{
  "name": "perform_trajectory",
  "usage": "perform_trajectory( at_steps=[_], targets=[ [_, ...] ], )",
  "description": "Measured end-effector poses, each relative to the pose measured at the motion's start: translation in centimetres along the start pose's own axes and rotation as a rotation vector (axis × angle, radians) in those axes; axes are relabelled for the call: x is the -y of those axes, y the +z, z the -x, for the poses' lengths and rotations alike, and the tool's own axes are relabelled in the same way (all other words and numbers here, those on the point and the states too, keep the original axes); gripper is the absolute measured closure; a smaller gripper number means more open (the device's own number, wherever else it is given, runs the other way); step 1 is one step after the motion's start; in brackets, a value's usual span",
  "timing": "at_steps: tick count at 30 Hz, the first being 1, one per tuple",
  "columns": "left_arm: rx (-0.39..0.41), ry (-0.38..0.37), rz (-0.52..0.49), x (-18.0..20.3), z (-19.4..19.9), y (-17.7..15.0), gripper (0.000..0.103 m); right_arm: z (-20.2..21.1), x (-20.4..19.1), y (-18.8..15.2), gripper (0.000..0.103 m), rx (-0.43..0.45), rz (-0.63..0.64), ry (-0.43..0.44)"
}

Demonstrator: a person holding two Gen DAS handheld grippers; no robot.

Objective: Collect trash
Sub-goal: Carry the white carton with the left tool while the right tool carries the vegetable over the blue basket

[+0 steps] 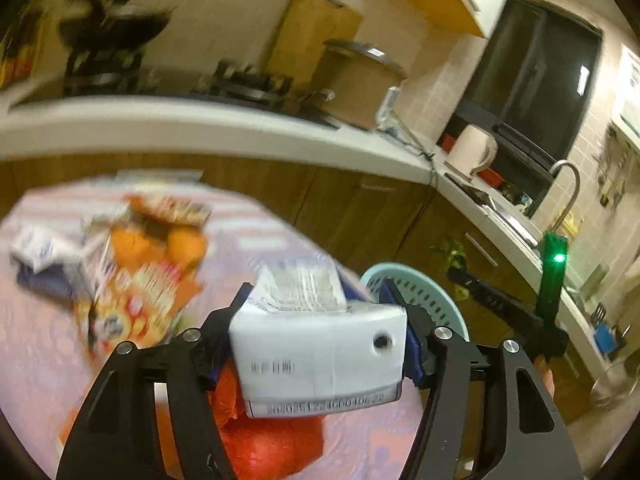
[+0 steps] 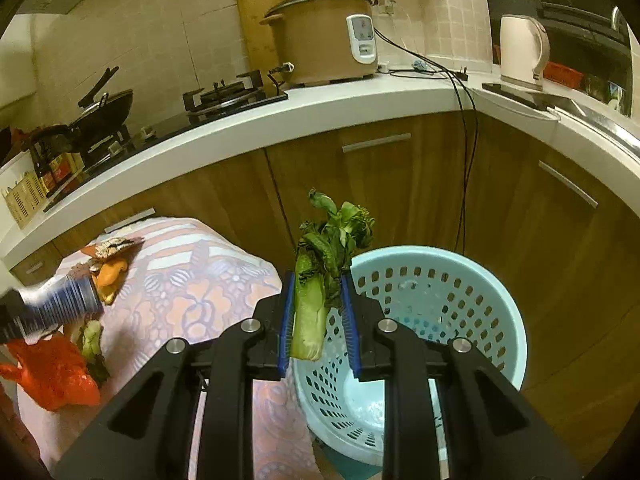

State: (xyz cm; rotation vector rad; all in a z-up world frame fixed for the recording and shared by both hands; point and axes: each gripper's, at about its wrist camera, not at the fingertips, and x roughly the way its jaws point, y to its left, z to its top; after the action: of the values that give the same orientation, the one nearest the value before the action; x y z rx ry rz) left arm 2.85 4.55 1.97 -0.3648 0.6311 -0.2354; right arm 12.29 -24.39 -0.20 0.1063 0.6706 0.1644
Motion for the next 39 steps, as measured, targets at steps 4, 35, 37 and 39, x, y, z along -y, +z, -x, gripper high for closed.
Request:
perform_trajectory(
  at_steps=[4,35,37,39],
  targets=[
    [-0.054,-0.021,0.085,-3.2,0.0,-1.1,0.041,-0.6,-0.5,-0.6,0.084,-0.017,-0.002,0.011],
    [-0.469,0.177,-0.247,-0.5,-0.6,-6.0,0.028,0.5,-3.0,-1.3,0.084,-0.013,0.023,0.040],
    [-0.481,0.162,-0.219,-1.4,-1.1,-6.1,0.034,0.4,-3.0,-1.4,0.084,-0.013,0.030,0.035],
    [-0.502,0.122,-0.175,-2.4,-1.3,-6.0,0.043,0.3,-3.0,-1.5,0.084,-0.012,0.035,0.030]
  ],
)
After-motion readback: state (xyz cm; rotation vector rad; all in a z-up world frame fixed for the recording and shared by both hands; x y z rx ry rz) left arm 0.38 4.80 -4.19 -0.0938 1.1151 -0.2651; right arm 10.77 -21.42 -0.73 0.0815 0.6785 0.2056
